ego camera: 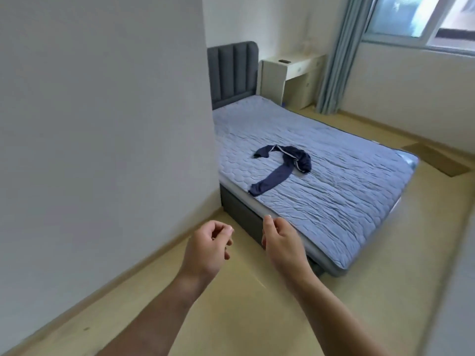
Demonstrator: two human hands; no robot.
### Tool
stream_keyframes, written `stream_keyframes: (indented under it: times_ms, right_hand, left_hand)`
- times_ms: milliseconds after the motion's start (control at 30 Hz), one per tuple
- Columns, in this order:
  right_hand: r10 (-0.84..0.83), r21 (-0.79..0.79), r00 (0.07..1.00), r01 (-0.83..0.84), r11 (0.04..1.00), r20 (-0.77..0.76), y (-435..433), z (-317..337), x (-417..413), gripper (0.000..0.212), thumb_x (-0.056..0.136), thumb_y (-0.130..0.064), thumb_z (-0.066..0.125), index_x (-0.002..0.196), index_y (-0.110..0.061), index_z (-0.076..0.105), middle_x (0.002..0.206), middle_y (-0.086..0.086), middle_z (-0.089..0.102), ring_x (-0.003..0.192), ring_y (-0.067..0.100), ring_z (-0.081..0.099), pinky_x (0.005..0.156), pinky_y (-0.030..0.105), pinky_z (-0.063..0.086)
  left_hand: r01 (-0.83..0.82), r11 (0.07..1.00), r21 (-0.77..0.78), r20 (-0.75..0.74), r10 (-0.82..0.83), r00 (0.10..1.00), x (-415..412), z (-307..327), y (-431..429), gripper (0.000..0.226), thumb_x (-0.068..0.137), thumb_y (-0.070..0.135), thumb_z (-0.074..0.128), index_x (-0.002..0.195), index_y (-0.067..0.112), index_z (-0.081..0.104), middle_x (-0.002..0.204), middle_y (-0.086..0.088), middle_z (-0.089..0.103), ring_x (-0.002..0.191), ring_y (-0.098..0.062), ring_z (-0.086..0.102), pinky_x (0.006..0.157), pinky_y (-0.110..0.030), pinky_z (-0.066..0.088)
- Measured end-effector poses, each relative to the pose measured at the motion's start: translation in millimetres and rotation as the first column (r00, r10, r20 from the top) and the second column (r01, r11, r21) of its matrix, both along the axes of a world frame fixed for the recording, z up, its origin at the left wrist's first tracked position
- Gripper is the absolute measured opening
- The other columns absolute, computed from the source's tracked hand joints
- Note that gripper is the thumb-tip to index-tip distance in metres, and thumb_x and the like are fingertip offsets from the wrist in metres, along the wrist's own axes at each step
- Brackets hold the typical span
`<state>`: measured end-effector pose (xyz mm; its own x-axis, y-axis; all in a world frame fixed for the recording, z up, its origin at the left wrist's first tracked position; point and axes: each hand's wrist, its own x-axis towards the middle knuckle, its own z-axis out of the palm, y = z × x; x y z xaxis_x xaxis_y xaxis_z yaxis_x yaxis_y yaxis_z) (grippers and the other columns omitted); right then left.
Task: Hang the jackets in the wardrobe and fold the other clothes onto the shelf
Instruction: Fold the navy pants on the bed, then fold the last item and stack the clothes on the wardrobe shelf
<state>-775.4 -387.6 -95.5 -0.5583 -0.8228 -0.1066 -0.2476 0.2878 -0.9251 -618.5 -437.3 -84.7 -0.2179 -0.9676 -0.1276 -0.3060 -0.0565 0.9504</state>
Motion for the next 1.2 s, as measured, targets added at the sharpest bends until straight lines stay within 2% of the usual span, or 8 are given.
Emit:
stream_keyframes:
  times_ms: [200, 533, 767, 867, 933, 1000, 1067, 1200]
  right_hand:
    - [-0.195, 0.070, 0.980, 0.194, 0.979, 0.021, 4.3, -17.2, -153.2, 0.048, 0.104, -0.045, 0.044, 0.084, -0.004, 0.057, 0.064, -0.003, 0.054, 0.056, 0.012, 0.047, 0.057, 0.032, 0.039]
    - [-0.239, 0.147, 0.969, 0.229, 0.962, 0.060, -59.1, -57.5, -260.5, 0.047, 0.106, -0.042, 0.043, 0.087, -0.003, 0.060, 0.074, 0.005, 0.060, 0.067, 0.018, 0.051, 0.063, 0.034, 0.039]
    - [-0.279, 0.279, 0.954, 0.240, 0.930, 0.107, -187.5, -127.2, -316.8, 0.049, 0.106, -0.043, 0.040, 0.088, -0.001, 0.058, 0.080, 0.014, 0.065, 0.069, 0.020, 0.053, 0.065, 0.035, 0.041]
    - [-0.311, 0.381, 0.942, 0.243, 0.892, 0.127, -267.1, -173.1, -343.7, 0.050, 0.106, -0.044, 0.039, 0.084, -0.003, 0.056, 0.075, 0.007, 0.062, 0.068, 0.019, 0.052, 0.064, 0.035, 0.041]
    - [-0.328, 0.458, 0.935, 0.235, 0.857, 0.135, -320.2, -202.5, -360.4, 0.049, 0.106, -0.044, 0.038, 0.083, -0.005, 0.056, 0.075, 0.008, 0.064, 0.068, 0.019, 0.054, 0.063, 0.034, 0.042]
    - [-0.345, 0.513, 0.926, 0.224, 0.829, 0.152, -369.2, -228.2, -377.6, 0.047, 0.106, -0.042, 0.038, 0.084, -0.005, 0.056, 0.079, 0.012, 0.067, 0.067, 0.020, 0.055, 0.066, 0.036, 0.045]
    - [-0.353, 0.532, 0.921, 0.218, 0.819, 0.166, -413.7, -253.0, -396.0, 0.044, 0.106, -0.040, 0.038, 0.082, -0.007, 0.055, 0.075, 0.009, 0.066, 0.066, 0.020, 0.056, 0.070, 0.041, 0.049]
    - [-0.389, 0.569, 0.902, 0.223, 0.791, 0.187, -485.2, -304.7, -433.7, 0.042, 0.107, -0.039, 0.038, 0.081, -0.011, 0.056, 0.073, 0.002, 0.065, 0.072, 0.023, 0.060, 0.077, 0.043, 0.049]
  left_hand:
    - [0.134, 0.985, 0.104, 0.009, -0.136, 0.991, -154.4, -19.8, -26.9, 0.019, 0.099, 0.023, 0.059, 0.086, 0.012, 0.067, 0.067, 0.005, 0.064, 0.054, -0.013, 0.057, 0.055, -0.028, 0.045]
    - [0.212, 0.952, 0.222, 0.107, -0.240, 0.965, -273.8, -73.6, -119.1, 0.016, 0.098, 0.023, 0.061, 0.087, 0.014, 0.068, 0.070, 0.003, 0.066, 0.053, -0.011, 0.058, 0.051, -0.024, 0.044]
    - [0.223, 0.928, 0.297, 0.184, -0.285, 0.941, -334.9, -151.0, -274.2, 0.015, 0.096, 0.028, 0.062, 0.087, 0.017, 0.067, 0.078, 0.000, 0.069, 0.053, -0.011, 0.058, 0.060, -0.030, 0.045]
    - [0.214, 0.916, 0.340, 0.263, -0.311, 0.913, -373.4, -204.8, -370.0, 0.013, 0.097, 0.028, 0.060, 0.090, 0.017, 0.065, 0.086, -0.002, 0.072, 0.050, -0.008, 0.060, 0.064, -0.030, 0.046]
    - [0.207, 0.907, 0.366, 0.332, -0.335, 0.882, -400.2, -242.7, -433.2, 0.010, 0.096, 0.029, 0.060, 0.092, 0.020, 0.063, 0.090, -0.001, 0.072, 0.052, -0.007, 0.064, 0.065, -0.032, 0.050]
    - [0.213, 0.891, 0.400, 0.429, -0.387, 0.816, -425.4, -283.1, -491.0, 0.009, 0.095, 0.031, 0.061, 0.096, 0.022, 0.062, 0.098, 0.000, 0.071, 0.069, -0.014, 0.071, 0.077, -0.036, 0.056]
    - [0.257, 0.858, 0.444, 0.501, -0.476, 0.723, -451.2, -325.7, -542.1, 0.017, 0.093, 0.031, 0.061, 0.106, 0.021, 0.062, 0.111, -0.003, 0.068, 0.090, -0.026, 0.071, 0.089, -0.041, 0.056]
    - [0.353, 0.793, 0.496, 0.581, -0.605, 0.544, -500.5, -405.7, -616.7, 0.040, 0.089, 0.032, 0.064, 0.126, 0.017, 0.061, 0.129, -0.011, 0.058, 0.109, -0.031, 0.063, 0.094, -0.036, 0.052]
